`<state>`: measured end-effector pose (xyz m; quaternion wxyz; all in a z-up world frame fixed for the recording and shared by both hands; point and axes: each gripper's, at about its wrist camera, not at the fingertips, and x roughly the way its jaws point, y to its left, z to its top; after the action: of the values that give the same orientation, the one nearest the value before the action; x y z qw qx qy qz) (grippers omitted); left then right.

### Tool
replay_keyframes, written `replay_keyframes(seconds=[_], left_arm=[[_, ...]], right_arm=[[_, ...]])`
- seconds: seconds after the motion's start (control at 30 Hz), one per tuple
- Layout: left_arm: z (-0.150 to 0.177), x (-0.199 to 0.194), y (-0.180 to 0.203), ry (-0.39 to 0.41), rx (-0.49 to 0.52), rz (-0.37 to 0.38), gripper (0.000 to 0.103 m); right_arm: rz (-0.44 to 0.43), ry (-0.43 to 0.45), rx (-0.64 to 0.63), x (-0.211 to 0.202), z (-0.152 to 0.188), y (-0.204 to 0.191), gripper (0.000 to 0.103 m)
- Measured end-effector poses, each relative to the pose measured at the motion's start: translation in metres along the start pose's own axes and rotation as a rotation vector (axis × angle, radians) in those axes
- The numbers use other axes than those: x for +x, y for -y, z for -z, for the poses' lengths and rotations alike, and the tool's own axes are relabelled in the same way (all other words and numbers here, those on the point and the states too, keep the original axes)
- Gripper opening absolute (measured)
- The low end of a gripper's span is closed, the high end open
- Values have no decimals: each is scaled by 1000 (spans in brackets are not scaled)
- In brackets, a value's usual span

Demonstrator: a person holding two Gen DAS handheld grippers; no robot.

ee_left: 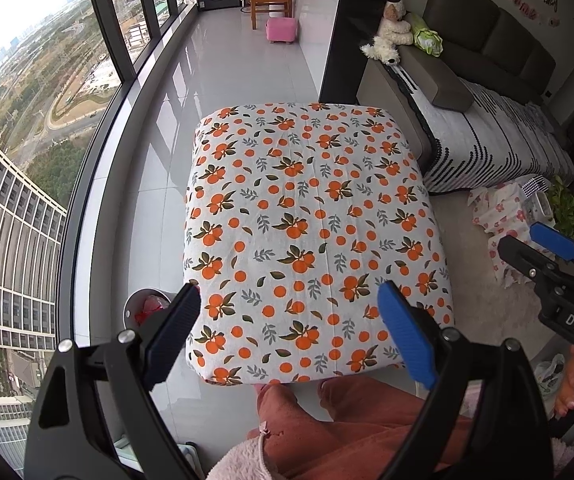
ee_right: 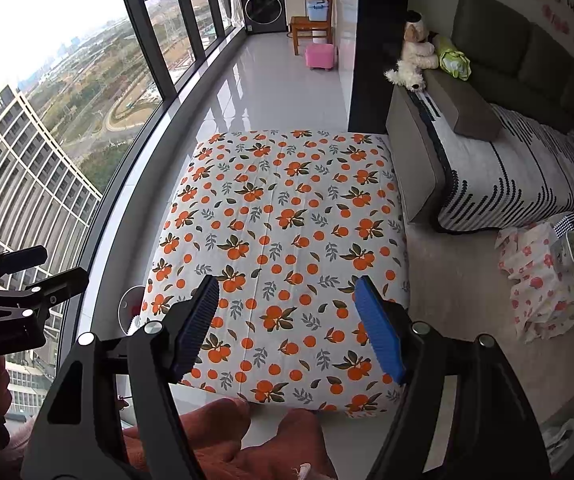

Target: Collect trash

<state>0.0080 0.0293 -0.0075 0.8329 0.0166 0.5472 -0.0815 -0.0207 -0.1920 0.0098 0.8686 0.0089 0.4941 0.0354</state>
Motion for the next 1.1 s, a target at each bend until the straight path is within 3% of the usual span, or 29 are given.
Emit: replay_keyframes(seconds=[1.1], left_arm=[[0,1,18,34,44,-44,90]], right_arm=[[-2,1,-1,0,0,1,68]])
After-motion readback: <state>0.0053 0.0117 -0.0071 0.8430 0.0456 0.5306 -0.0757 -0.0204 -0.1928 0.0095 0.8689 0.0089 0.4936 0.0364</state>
